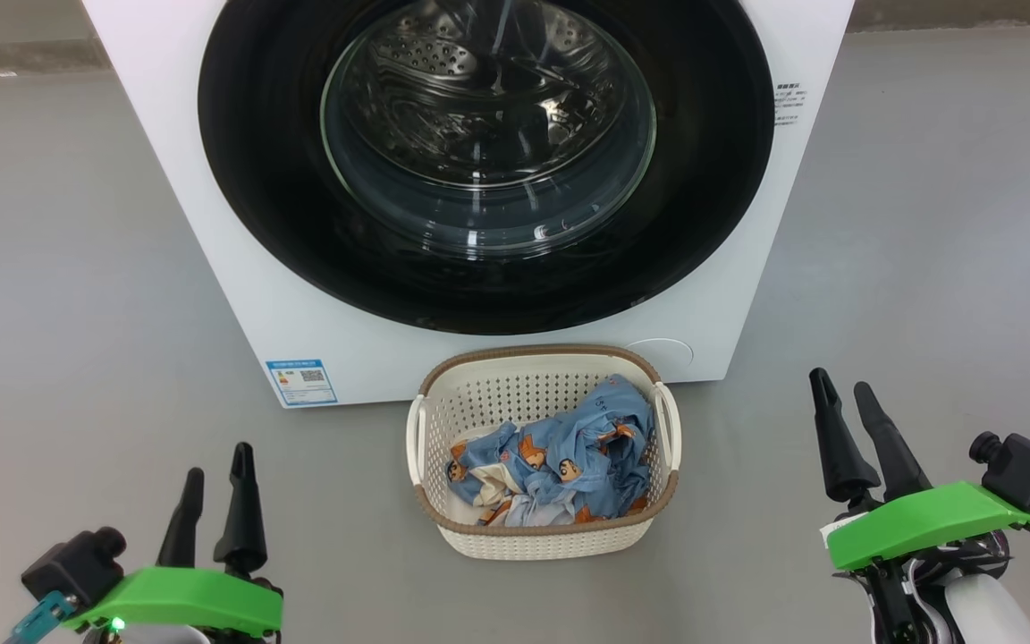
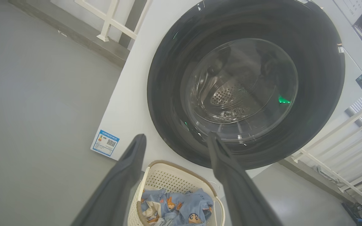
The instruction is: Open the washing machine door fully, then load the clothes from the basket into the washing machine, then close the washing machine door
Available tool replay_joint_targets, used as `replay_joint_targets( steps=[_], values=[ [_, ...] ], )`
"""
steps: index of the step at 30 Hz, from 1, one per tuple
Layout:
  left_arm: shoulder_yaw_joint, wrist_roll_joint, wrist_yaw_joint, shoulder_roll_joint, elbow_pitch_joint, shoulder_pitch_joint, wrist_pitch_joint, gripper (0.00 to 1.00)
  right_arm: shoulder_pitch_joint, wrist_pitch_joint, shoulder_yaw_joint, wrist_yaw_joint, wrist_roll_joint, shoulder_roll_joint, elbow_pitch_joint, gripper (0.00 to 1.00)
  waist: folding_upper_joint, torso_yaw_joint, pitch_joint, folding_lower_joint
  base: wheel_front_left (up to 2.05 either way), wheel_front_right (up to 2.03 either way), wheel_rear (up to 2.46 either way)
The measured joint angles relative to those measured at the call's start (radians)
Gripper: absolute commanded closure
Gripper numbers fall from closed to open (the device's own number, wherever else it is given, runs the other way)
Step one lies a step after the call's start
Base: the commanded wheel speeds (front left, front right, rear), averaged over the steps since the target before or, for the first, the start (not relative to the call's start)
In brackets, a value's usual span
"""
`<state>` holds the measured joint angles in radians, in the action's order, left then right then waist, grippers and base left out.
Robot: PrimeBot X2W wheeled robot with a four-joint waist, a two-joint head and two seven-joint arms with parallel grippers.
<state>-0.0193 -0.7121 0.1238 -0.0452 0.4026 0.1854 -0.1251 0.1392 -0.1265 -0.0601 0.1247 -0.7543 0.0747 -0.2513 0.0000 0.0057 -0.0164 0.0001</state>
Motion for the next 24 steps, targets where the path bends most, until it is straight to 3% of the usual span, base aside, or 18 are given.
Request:
replay_joint_targets(
  steps=[24],
  values=[
    [0.003, 0.266, 0.002, 0.004, 0.012, 0.037, -0.067, 0.0, 0.022, -0.065, -0.041, 0.0, 0.24, 0.022, 0.01, 0.0, 0.0, 0.002, 0.002, 0.0, 0.0, 0.0, 0.0]
  ],
)
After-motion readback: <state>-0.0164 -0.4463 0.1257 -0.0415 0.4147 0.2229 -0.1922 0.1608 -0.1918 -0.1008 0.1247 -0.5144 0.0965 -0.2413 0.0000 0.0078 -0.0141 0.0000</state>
